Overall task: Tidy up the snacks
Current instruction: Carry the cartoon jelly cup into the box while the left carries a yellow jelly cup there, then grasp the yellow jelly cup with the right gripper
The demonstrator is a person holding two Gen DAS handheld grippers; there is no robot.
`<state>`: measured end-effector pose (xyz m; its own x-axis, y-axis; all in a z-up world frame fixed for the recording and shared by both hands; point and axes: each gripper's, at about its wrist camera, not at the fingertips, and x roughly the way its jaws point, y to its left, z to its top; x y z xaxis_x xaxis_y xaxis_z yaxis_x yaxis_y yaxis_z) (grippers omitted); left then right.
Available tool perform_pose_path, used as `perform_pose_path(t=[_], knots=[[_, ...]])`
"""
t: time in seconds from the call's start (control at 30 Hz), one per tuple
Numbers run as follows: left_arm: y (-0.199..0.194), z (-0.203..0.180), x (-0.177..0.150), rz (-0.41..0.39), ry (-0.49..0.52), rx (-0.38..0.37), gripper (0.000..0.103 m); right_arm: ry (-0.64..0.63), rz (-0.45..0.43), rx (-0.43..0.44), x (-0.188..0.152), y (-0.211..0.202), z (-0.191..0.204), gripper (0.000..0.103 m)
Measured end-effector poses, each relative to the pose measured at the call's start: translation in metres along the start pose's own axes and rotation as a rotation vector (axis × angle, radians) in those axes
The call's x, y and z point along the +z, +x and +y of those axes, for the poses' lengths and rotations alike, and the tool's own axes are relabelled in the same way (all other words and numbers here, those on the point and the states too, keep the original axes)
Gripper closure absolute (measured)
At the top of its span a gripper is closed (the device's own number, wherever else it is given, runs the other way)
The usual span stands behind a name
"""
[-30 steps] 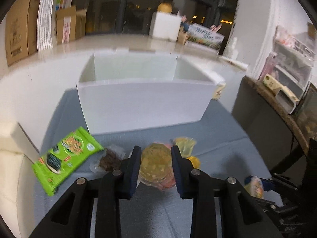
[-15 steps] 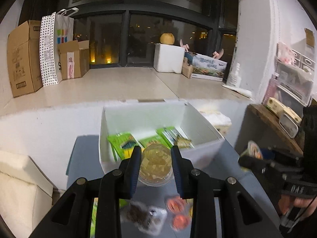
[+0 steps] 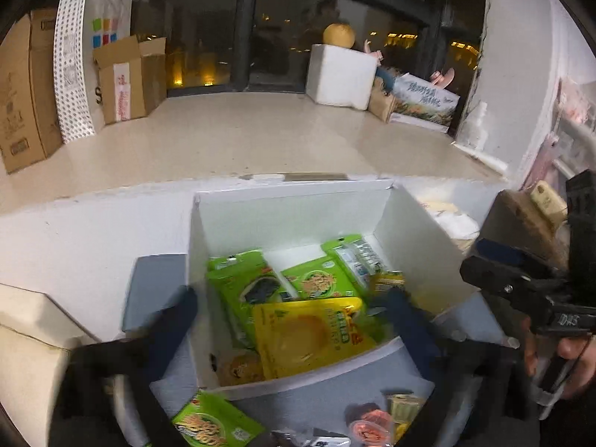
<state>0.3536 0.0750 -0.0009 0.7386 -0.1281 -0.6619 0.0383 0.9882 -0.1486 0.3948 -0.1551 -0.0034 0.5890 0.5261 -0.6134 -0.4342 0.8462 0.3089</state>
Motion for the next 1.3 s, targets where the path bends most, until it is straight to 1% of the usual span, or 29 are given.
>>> perform_pose_path(t=[0.13, 0.23, 0.33, 0.43, 0.53, 0.67, 0.73, 0.8, 0.93, 1.03, 1.1, 1.17, 1.3], knots=[[-0.005, 0.003, -0.007, 0.006, -0.008, 0.002, 0.0, 0.063, 0.0, 0.021, -0.007, -0.007, -0.01, 0.001], [-0.013, 0.003, -0.014, 0.025, 0.004, 0.0, 0.0, 0.082, 0.003, 0.016, -0.013, -0.018, -0.013, 0.001], [-0.029, 0.007, -0.023, 0.025, 0.005, 0.004, 0.0, 0.095, -0.009, 0.029, -0.022, -0.035, -0.012, 0.001], [-0.05, 0.014, -0.039, 0.02, -0.008, -0.002, 0.0, 0.084, -0.015, 0.042, -0.035, -0.055, -0.006, 0.001], [-0.072, 0.014, -0.065, 0.025, -0.005, -0.002, 0.0, 0.088, -0.027, 0.055, -0.061, -0.079, 0.002, 0.0], [-0.101, 0.002, -0.116, 0.014, -0.026, -0.009, 0.0, 0.062, -0.024, 0.052, -0.105, -0.097, 0.017, 0.0], [-0.113, -0.008, -0.145, 0.016, -0.044, -0.04, 0.0, 0.042, -0.012, 0.032, -0.128, -0.104, 0.025, 0.0], [-0.122, -0.019, -0.169, 0.014, -0.049, -0.053, 0.0, 0.025, -0.005, 0.042, -0.149, -0.109, 0.033, 0.0], [-0.133, -0.039, -0.206, 0.024, -0.034, -0.061, 0.0, -0.03, 0.031, 0.02, -0.18, -0.106, 0.044, 0.0], [-0.138, -0.045, -0.22, 0.039, -0.047, -0.069, 0.0, -0.068, 0.067, -0.03, -0.191, -0.095, 0.047, 0.0], [-0.14, -0.046, -0.224, 0.042, -0.061, -0.076, 0.0, -0.084, 0.076, -0.077, -0.193, -0.088, 0.047, 0.0], [-0.141, -0.047, -0.225, 0.044, -0.068, -0.083, 0.0, -0.085, 0.084, -0.088, -0.191, -0.08, 0.045, 0.0], [-0.142, -0.049, -0.226, 0.046, -0.07, -0.08, 0.0, -0.099, 0.136, -0.104, -0.186, -0.052, 0.043, 0.0]])
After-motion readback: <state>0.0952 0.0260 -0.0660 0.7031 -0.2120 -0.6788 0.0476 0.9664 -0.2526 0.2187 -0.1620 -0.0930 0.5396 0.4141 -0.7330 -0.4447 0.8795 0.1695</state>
